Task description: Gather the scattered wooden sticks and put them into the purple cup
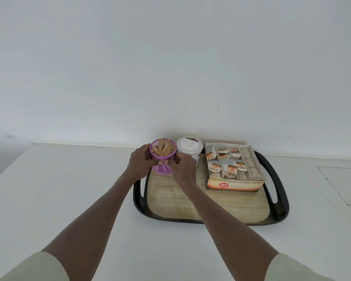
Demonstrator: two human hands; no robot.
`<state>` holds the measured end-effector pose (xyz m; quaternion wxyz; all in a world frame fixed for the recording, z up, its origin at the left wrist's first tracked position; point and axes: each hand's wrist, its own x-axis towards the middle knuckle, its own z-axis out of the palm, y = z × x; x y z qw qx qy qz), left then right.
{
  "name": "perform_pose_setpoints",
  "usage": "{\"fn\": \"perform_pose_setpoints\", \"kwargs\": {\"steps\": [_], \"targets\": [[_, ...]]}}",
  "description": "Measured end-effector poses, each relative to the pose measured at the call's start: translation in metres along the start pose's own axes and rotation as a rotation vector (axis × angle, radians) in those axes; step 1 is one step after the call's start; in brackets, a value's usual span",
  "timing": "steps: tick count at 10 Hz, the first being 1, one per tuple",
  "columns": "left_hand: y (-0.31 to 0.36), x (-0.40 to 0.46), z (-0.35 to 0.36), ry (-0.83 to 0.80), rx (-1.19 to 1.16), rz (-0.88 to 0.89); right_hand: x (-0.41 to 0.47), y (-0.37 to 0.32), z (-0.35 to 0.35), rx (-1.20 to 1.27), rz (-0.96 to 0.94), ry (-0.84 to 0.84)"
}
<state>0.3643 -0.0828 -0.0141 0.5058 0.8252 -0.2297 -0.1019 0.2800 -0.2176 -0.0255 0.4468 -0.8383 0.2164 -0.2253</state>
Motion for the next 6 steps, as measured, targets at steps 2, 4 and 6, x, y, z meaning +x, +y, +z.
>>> {"fn": "perform_pose_setpoints", "kwargs": {"steps": [2, 4, 6], "targets": [[0.002, -0.007, 0.003, 0.059, 0.034, 0.000, -0.009, -0.003, -0.005, -0.058, 0.026, -0.033], [0.012, -0.047, 0.011, 0.283, 0.007, 0.046, -0.033, -0.005, -0.030, -0.181, 0.017, 0.002], [0.037, -0.092, 0.017, 0.309, 0.188, 0.265, -0.076, -0.012, -0.067, -0.284, -0.106, 0.057]]}}
